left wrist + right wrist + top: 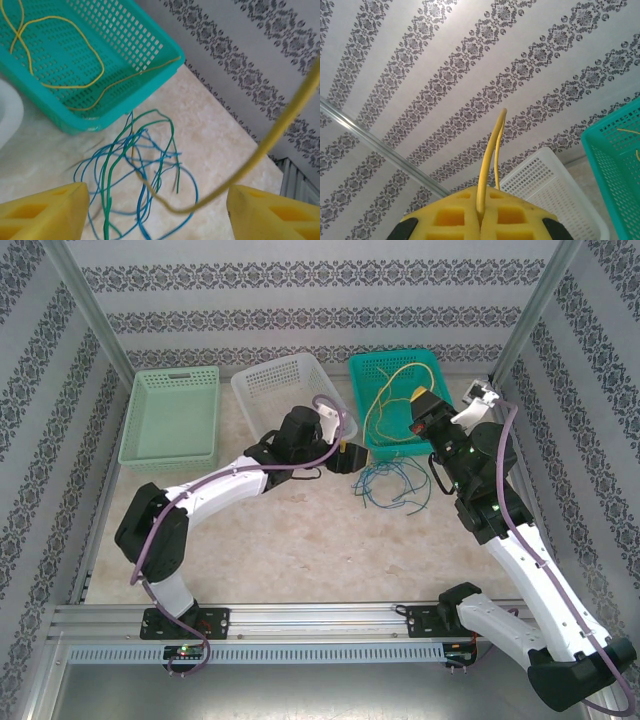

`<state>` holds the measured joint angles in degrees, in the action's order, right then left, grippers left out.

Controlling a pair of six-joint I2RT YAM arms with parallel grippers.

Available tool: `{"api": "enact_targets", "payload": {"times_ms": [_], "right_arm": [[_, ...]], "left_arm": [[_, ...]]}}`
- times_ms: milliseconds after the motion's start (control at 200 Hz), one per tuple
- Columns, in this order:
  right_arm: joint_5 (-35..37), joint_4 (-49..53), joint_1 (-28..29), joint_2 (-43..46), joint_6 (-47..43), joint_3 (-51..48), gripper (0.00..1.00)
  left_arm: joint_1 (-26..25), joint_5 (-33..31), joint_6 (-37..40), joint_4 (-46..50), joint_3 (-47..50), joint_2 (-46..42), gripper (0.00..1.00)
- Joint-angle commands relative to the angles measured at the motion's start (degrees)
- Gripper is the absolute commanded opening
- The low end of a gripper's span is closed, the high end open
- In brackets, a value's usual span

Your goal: Untangle the cables

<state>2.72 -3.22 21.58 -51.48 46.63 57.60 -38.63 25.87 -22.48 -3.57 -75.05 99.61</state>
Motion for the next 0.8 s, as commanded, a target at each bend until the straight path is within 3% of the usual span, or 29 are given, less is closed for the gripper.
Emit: {"api": "enact_targets", "payload": {"times_ms": [0,185,270,370,425,500,565,605,649,659,794], "right_arm": [[-1.82,-2.12,-0.05,0.77,1.74,-1.19,0.0],[-1.75,-1.43,0.11,1.56,1.76,-2.68,0.0],[-2.12,-0.77,0.01,1.73,1.55,-3.0,0.0],[-1.17,2.31,-0.09,1.9,-0.44,-2.94,0.0],[0.88,7.15,-0.42,1.85,-2.41,-2.22,0.08],[3.31,14.69,-1.2,1.43,-5.9,-1.42,0.08],[5.33,19.92,-1.45,1.38,-9.07,-1.98,0.23],[6.28,21.78,-1.46,1.7,-10.93,-3.09,0.5],[6.58,22.72,-1.46,2.08,-13.37,-4.7,0.91],[6.64,22.89,-1.46,2.09,-13.82,-5.07,0.96],[5.75,28.89,-1.71,0.31,-17.62,-7.77,0.98]], "left_arm": [[-0.47,2.7,0.12,-3.0,-3.04,2.93,0.65],[-0.63,3.68,-1.55,-4.52,-3.83,4.77,0.37],[-0.7,3.63,-1.5,-4.18,-4.25,5.15,0.16],[-0.83,3.44,-1.14,-3.57,-4.32,4.73,0.0],[-0.98,3.24,-0.78,-2.79,-4.17,4.21,0.0],[-1.0,3.2,-0.17,-1.2,-3.98,3.22,0.0],[-1.09,2.67,0.32,-0.48,-3.23,2.0,0.0],[-1.12,2.43,0.5,-0.47,-2.56,1.2,0.0],[-1.1,2.24,0.49,-0.49,-1.98,0.39,0.0],[-1.09,2.14,0.46,-0.54,-1.89,0.34,0.0],[-1.09,2.77,-0.2,-0.52,-2.02,-0.23,0.0]]}}
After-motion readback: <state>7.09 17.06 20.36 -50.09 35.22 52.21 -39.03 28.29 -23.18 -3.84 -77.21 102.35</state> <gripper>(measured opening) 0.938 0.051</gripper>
